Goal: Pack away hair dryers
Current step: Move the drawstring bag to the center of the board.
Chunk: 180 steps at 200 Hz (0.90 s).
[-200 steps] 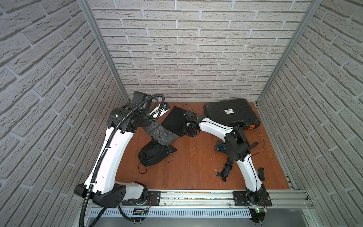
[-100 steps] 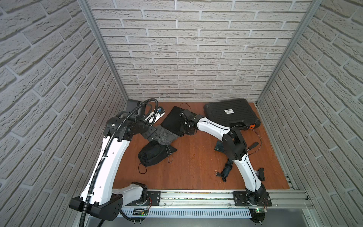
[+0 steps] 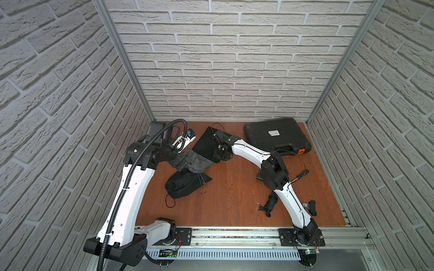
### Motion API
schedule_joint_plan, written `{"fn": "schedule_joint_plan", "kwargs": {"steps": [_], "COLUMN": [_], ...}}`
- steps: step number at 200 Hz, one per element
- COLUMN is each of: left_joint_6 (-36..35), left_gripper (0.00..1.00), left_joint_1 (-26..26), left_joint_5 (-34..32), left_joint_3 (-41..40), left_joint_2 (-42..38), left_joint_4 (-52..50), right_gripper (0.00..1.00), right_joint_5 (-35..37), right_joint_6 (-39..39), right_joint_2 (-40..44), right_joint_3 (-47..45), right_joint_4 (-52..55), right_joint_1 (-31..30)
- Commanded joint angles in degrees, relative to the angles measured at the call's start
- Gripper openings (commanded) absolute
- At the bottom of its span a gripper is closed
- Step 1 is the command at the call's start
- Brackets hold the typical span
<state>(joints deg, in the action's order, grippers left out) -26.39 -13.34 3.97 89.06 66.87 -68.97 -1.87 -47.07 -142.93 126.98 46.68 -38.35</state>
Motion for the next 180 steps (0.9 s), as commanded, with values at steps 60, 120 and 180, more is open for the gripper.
{"fn": "schedule_joint_plan", "kwargs": {"steps": [60, 120, 180], "left_joint_6": [-0.4, -0.3, 0.0], "left_gripper": [0.98, 0.98, 0.98], "left_joint_1": [1.0, 1.0, 1.0], "left_joint_5": [2.2, 2.8, 3.5], "left_joint_3": [-3.1, -2.7, -2.7], "left_joint_2": [-2.2, -2.6, -3.1], "left_joint_4": [1.8, 1.4, 0.2], "right_gripper": [0.28, 0.24, 0.26], "right_joint_5": [7.3, 13.2, 8.6], "right_joint_6": [10.6, 15.8, 17.1], "right_joint_2": [-3.0, 3.7, 18.9], "right_joint_3": [5.9, -6.3, -27.7], "right_joint_4": [18.1, 22.6, 11.6], "right_joint_1": [-0.9, -0.9, -0.1]}}
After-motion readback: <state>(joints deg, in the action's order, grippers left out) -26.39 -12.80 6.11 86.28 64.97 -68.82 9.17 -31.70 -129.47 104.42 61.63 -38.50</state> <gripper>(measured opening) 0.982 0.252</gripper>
